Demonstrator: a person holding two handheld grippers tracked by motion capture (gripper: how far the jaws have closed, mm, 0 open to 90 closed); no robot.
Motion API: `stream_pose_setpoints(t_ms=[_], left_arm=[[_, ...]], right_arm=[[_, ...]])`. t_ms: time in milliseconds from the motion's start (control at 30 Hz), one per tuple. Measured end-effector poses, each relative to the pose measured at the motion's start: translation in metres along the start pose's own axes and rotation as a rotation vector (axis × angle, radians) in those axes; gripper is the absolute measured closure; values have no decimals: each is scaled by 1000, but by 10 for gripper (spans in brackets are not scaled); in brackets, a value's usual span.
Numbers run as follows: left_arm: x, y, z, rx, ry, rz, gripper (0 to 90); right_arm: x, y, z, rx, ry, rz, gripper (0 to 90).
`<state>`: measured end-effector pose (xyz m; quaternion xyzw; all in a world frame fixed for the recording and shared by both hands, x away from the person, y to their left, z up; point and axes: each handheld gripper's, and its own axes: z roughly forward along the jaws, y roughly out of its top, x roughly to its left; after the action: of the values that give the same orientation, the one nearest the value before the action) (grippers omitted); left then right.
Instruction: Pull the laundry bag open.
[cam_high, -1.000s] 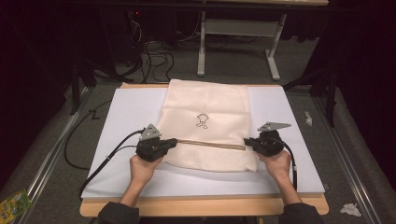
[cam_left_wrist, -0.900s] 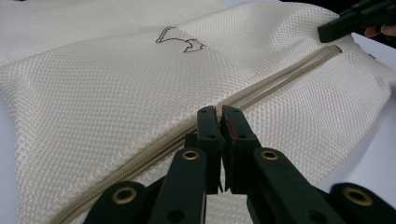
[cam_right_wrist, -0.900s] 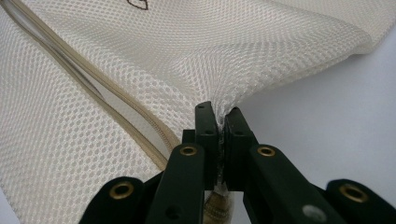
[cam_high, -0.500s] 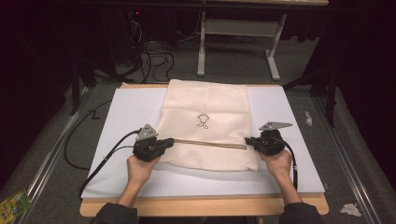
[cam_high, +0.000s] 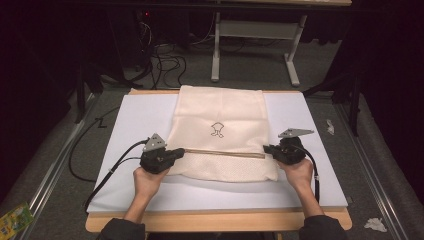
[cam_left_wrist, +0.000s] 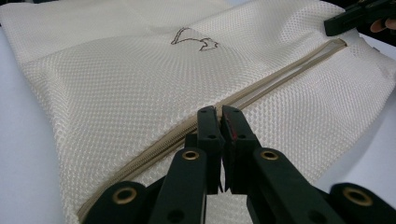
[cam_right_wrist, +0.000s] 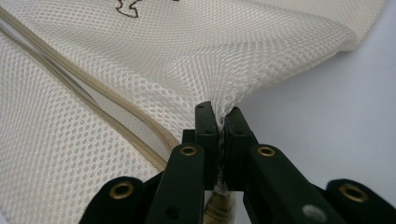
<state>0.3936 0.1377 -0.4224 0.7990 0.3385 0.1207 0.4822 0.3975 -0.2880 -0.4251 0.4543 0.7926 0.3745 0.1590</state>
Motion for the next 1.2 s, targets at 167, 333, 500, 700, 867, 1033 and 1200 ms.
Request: stream_pose_setpoints(t_ms=[167,333,500,700,867,1033,1200], left_arm=[[-1,-1,0,14,16,13,870],[0,0,-2,9,18,7,871],[1,1,-5,5,23,6,871],[1,0,-4,9,21,5,871],[4,-1,-7,7,32,0,871],[8,-4,-11,13,38,-12,871],[13,-5,-16,4,55,-29,871]], right_arm=[[1,3,0,1,-13,-5,882],[-1,5,0,2,-17,5,881],[-3,5,-2,-5,-17,9,881],[-5,5,-1,-3,-9,15,880],[-7,5,1,3,-37,-4,881],[-9,4,1,2,-37,13,881],[-10,4,2,5,-42,14,881]])
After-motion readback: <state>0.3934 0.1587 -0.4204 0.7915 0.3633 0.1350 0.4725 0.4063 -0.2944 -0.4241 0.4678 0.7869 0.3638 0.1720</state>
